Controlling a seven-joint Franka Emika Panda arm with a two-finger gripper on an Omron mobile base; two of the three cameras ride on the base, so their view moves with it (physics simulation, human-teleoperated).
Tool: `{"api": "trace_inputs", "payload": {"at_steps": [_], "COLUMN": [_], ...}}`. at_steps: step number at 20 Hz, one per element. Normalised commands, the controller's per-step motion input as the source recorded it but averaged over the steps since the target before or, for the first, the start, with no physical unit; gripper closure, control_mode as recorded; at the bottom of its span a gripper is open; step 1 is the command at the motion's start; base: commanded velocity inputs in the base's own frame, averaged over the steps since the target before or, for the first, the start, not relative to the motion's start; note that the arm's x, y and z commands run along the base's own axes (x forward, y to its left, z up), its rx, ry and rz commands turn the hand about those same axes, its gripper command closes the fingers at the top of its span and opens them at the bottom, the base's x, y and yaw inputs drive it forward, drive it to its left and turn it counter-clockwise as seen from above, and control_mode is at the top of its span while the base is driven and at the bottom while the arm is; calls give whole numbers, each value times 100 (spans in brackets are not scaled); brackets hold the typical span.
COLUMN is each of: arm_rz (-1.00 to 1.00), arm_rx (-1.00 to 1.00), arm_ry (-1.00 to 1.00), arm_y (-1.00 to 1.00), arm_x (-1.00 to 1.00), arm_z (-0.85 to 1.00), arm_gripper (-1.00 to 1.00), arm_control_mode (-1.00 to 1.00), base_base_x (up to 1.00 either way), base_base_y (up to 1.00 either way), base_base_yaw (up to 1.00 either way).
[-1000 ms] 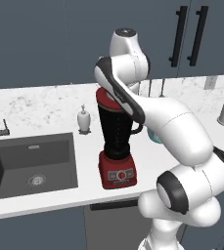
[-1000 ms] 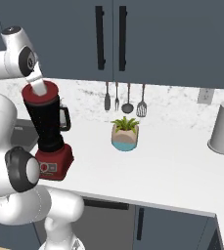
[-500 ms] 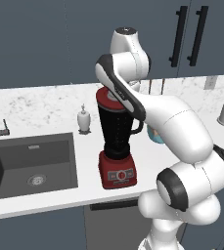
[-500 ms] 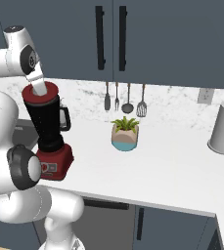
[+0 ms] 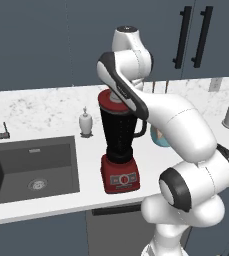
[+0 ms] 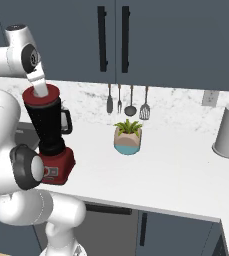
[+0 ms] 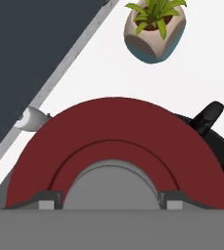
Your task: Close the lid blender by securely placing the lid on top.
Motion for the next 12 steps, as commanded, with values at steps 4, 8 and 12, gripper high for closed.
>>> {"api": "trace_inputs", "payload": {"at_steps": [4,8,12], "arm_rz": [-6,-7,-16], "arm_rx": [-1,0,0], "arm_ry": [-3,-2,0], "arm_y": [-17,-46,-27], "arm_x": [-4,-26,-1], "arm_z": [-71,-43,-37], "arm_gripper": [100,100,100], "arm_control_mode": [-100,-100,-100], "base_base_x": [0,0,0], "base_base_y": [0,0,0], "base_base_yaw": [0,0,0]}}
